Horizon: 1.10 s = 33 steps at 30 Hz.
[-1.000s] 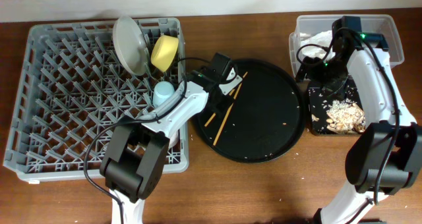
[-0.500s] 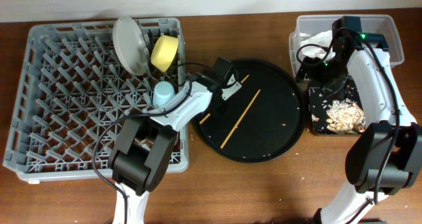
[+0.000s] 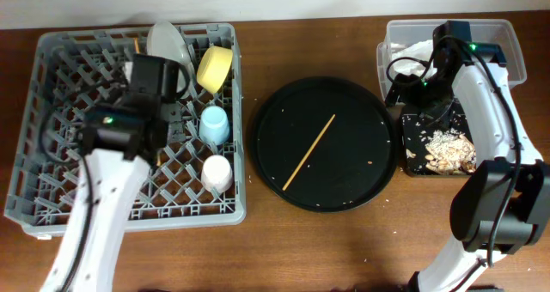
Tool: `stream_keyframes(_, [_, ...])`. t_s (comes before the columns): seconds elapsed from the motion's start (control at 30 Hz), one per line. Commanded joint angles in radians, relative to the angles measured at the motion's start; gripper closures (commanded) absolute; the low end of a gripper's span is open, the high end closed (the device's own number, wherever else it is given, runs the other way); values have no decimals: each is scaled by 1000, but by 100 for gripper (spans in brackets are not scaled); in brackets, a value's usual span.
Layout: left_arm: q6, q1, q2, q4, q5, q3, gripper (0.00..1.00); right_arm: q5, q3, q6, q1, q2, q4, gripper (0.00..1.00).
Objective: Sort waste into correct bins and load items into the dishwasher rack
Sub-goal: 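Pick one wooden chopstick with left gripper, drop into rack, then pick second wooden chopstick with left gripper, drop into rack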
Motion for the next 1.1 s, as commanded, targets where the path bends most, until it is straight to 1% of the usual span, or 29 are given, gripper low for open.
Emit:
stream_keyframes(0.0, [37, 7, 111, 82, -87, -129, 100, -2, 13, -2, -2, -25, 0, 2])
stream_keyframes(0.03, [37, 7, 167, 153, -74, -164, 100, -1, 13, -3, -2, -25, 0, 2])
stream_keyframes(0.1, [37, 7, 241, 200, -71, -179, 100, -1, 13, -3, -2, -25, 1, 2])
stream_keyframes(0.13, [37, 7, 261, 210, -65, -179, 94, -1, 13, -3, -2, -25, 0, 1])
stream_keyframes(0.17, [37, 7, 262, 217, -64, -178, 67, -1, 13, -3, -2, -25, 1, 2])
stream_keyframes(0.2, [46, 7, 262, 216, -57, -171, 53, -1, 13, -3, -2, -25, 1, 1])
stream_keyframes(0.23, [85, 7, 256, 211, -7, -147, 46, -1, 13, -3, -2, -25, 0, 2])
stream_keyframes(0.3, [85, 7, 226, 184, 41, -92, 45, -1, 13, -3, -2, -25, 0, 2])
stream_keyframes(0.37, [85, 7, 126, 157, 112, -13, 45, -1, 13, -3, -2, -25, 1, 2])
stream_keyframes(0.43, [102, -10, 22, 188, 291, 9, 45, -2, 13, -3, -2, -25, 1, 1])
stream_keyframes(0.47, [168, -64, 4, 227, 407, 9, 45, -2, 13, -2, -2, -25, 1, 2])
stream_keyframes(0.5, [186, -111, 17, 244, 424, 8, 45, -1, 13, -3, -2, -25, 0, 2])
stream_keyframes(0.53, [233, -188, 66, 272, 424, 8, 44, -1, 13, -3, -2, -25, 0, 2])
stream_keyframes(0.57, [268, -236, 112, 300, 424, 8, 44, -1, 13, -2, -2, -25, 1, 2])
stream_keyframes(0.6, [336, -298, 175, 328, 423, 8, 44, -1, 13, -2, -2, -25, 1, 1])
stream_keyframes(0.63, [359, -341, 230, 356, 423, 8, 44, -1, 13, -3, -2, -25, 0, 2])
stream_keyframes(0.67, [359, -380, 320, 394, 424, 8, 39, -1, 13, -3, -2, -25, 1, 2])
stream_keyframes(0.7, [375, -392, 378, 398, 429, 19, 37, -2, 13, -3, -2, -25, 1, 2])
stream_keyframes(0.77, [470, -429, 489, 328, 431, 118, 38, -1, 13, -3, -2, -25, 0, 2])
stream_keyframes(0.83, [535, -478, 679, 126, 431, 377, 37, -1, 13, -3, -2, -25, 1, 2])
stream_keyframes(0.87, [541, -493, 742, 85, 431, 437, 37, -2, 13, -2, -2, -25, 1, 2])
stream_keyframes(1.0, [564, -519, 835, 46, 431, 452, 37, -1, 13, -2, -2, -25, 0, 2])
stream_keyframes(1.07, [563, -529, 851, 68, 432, 452, 37, -1, 13, -3, -2, -25, 0, 2])
